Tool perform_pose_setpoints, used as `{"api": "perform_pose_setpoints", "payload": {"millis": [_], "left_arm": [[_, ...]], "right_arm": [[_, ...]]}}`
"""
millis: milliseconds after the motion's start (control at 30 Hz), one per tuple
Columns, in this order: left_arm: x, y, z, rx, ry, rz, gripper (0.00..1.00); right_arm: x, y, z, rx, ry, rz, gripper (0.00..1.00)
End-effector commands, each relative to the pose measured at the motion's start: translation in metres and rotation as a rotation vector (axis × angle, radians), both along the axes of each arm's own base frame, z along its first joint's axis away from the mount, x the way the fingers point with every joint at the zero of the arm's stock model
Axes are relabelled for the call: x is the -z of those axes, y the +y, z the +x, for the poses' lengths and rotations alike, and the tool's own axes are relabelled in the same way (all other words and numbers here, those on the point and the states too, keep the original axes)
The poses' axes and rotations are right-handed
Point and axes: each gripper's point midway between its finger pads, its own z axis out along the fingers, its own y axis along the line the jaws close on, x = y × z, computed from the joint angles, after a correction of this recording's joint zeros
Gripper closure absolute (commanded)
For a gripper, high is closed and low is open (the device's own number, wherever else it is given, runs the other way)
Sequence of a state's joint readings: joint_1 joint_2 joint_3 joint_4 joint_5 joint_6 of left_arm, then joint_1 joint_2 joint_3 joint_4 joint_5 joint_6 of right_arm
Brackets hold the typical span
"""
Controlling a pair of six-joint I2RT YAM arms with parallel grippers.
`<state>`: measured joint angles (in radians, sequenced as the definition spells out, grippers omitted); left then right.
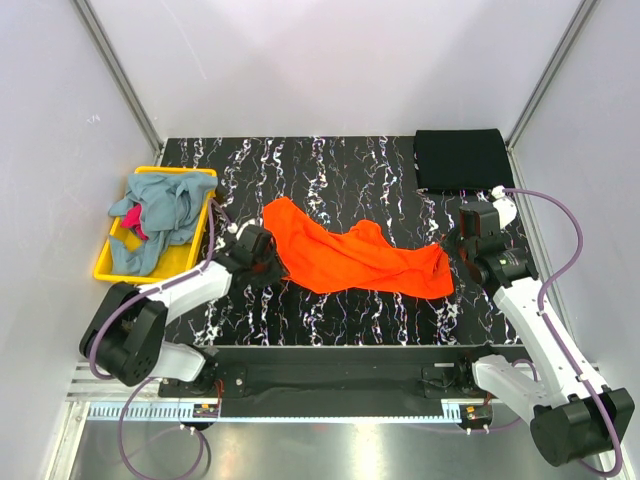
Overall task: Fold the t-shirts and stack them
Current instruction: Flatten the tshirt out
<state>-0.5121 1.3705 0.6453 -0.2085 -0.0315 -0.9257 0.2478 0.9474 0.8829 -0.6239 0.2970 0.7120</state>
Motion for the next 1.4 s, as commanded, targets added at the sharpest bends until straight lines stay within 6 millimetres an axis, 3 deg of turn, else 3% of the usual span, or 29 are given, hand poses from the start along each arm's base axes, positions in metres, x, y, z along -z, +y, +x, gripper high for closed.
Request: {"api": "perform_pose_setpoints", "payload": {"millis": [0, 600, 1100, 1267, 1367], "left_arm": [[-0.012, 0.005, 0.006, -0.044, -0.059, 0.004, 0.62], [0.011, 0.009, 0.009, -0.085, -0.019, 0.065, 0.64], [0.01, 0.006, 0.019, -0.075, -0.031, 0.088, 0.65], [0.005, 0.007, 0.015, -0.052, -0.028, 0.097, 0.92], [-0.02, 0.01, 0.016, -0.025, -0.063, 0.116, 1.0]], "right_arm": [[-0.014, -0.001, 0.006, 0.008, -0.058, 0.009, 1.0], [-0.014, 0.003, 0.007, -0.003, -0.056, 0.03, 1.0], [-0.005, 0.003, 0.006, -0.001, -0.037, 0.027, 1.0], [-0.001, 0.003, 0.008, 0.001, -0.023, 0.021, 1.0], [0.008, 0.005, 0.009, -0.006, 0.014, 0.02, 1.0]]}}
